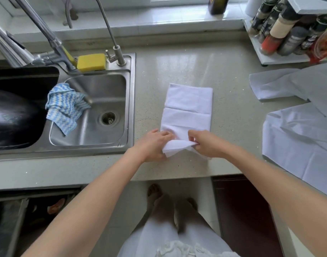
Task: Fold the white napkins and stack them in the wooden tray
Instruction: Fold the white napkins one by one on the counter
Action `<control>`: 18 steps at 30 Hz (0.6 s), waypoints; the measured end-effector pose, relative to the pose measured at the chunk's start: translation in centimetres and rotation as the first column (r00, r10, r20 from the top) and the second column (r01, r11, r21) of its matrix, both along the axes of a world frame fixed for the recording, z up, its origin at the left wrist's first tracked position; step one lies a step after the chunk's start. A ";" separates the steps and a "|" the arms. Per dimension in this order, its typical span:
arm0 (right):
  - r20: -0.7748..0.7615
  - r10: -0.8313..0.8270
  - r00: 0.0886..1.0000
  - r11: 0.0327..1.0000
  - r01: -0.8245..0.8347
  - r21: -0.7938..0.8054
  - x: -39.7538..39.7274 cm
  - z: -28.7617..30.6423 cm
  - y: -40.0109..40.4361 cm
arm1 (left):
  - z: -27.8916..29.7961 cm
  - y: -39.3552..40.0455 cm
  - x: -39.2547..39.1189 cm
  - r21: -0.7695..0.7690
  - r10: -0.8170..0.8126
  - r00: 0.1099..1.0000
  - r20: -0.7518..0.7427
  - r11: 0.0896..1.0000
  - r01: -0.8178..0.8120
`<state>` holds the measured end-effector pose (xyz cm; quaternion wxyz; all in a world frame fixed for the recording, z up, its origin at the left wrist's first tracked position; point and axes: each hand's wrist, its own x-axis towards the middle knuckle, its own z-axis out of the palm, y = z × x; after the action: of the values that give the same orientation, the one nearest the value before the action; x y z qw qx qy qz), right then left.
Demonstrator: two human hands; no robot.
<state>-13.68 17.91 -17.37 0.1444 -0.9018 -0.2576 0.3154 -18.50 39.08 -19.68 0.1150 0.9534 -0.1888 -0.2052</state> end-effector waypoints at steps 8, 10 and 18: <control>-0.140 -0.291 0.946 0.949 0.304 0.079 4.9 2.8 -0.6 | 2.3 1.4 3.7 -0.135 0.196 0.943 -0.268 0.962 -0.238; -0.035 -0.443 0.896 0.886 0.443 0.135 6.1 2.7 -0.6 | 2.1 1.8 4.9 -0.160 0.296 0.891 -0.343 0.917 -0.366; 0.172 -0.549 0.818 0.835 0.544 0.078 10.1 -1.4 0.5 | 0.7 0.9 8.9 -0.252 0.482 0.834 -0.269 0.801 -0.543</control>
<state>-3.58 18.43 -18.81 0.2152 -0.9614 -0.0046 0.1714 -9.63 39.96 -18.97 0.3359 0.9131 0.0585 -0.2236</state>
